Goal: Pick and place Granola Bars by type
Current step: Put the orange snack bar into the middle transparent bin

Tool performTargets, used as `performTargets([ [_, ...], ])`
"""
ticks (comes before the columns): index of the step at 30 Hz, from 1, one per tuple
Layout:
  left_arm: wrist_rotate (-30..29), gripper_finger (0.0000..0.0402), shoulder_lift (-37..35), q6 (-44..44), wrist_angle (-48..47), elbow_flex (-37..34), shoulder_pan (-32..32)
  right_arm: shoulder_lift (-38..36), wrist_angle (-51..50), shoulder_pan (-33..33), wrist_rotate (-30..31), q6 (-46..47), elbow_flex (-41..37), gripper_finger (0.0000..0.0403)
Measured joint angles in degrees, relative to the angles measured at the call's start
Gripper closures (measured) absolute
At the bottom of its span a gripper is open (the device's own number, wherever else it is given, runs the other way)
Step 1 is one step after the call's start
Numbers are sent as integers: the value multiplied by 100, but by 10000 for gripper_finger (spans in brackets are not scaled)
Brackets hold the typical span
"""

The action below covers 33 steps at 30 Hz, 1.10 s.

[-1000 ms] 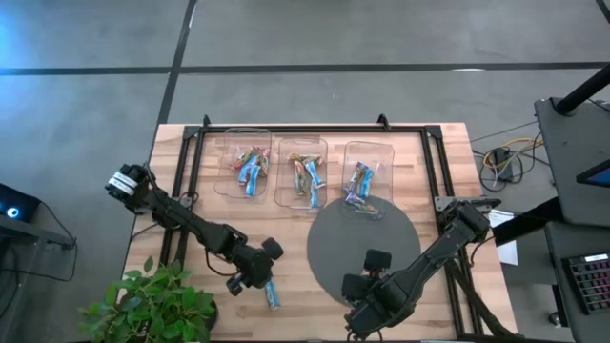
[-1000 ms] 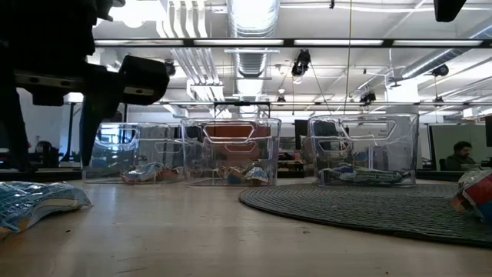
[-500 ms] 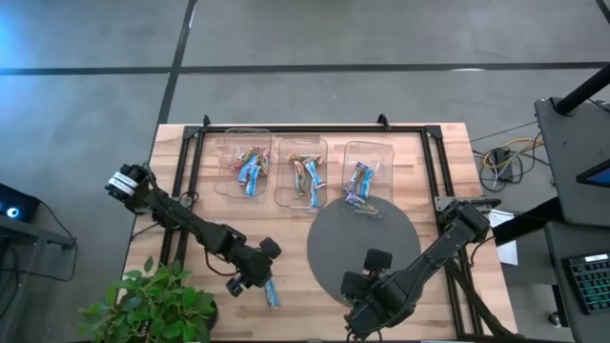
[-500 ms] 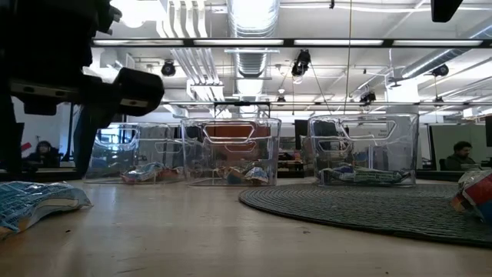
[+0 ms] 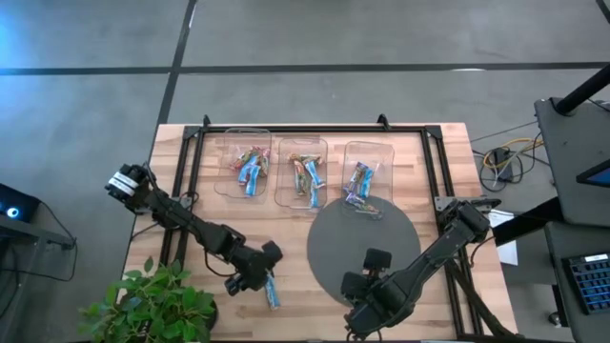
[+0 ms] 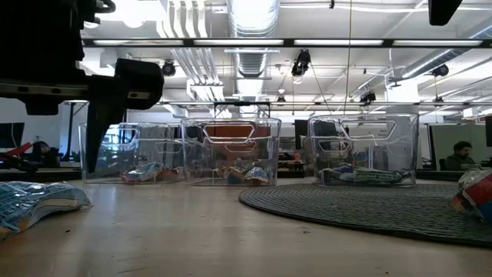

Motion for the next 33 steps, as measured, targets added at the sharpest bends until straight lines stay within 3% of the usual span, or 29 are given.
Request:
performTargets([
  [18, 317, 170, 416, 74, 273, -74, 216, 2, 14, -9, 2, -13, -63, 49],
  [33, 424, 291, 384, -238, 82, -81, 422, 2, 9, -35, -1, 389, -63, 51],
])
